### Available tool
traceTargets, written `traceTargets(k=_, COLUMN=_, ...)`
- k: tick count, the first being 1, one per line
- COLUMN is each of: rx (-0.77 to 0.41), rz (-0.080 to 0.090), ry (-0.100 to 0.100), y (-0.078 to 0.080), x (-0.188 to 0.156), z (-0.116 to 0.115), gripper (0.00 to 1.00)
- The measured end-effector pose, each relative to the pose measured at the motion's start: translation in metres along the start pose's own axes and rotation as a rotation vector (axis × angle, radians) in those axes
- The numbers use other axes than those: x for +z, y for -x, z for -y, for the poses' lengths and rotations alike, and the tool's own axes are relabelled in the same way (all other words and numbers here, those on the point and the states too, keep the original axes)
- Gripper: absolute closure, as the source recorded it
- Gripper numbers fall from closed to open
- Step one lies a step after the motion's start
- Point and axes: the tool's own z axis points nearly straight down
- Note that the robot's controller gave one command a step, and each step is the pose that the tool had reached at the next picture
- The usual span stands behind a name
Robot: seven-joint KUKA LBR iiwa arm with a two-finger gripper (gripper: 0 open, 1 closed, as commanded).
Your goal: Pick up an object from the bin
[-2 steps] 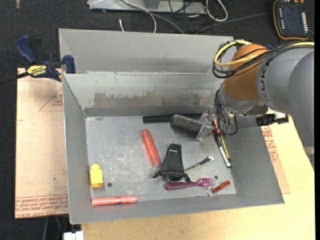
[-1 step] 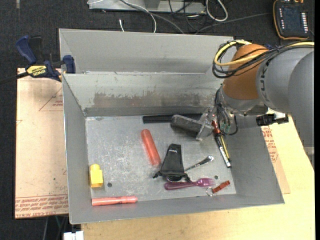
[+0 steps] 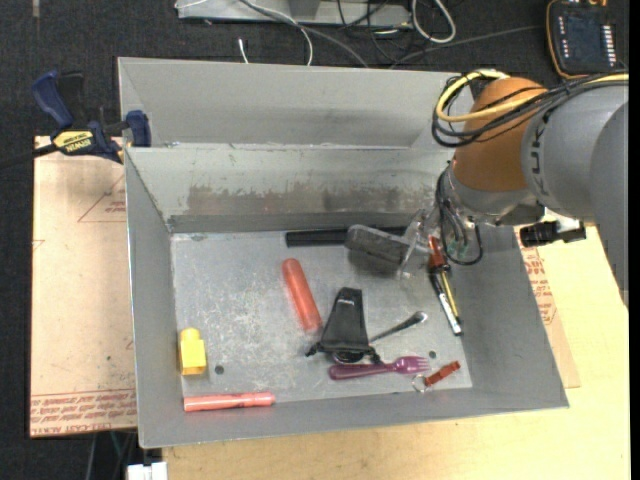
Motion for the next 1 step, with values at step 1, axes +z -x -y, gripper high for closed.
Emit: traceTargets(k=1, rx=-0.001, rz=0.008, ry=0.003, y=0.0021, x=-0.0239, z=-0.0008, gripper=1.00)
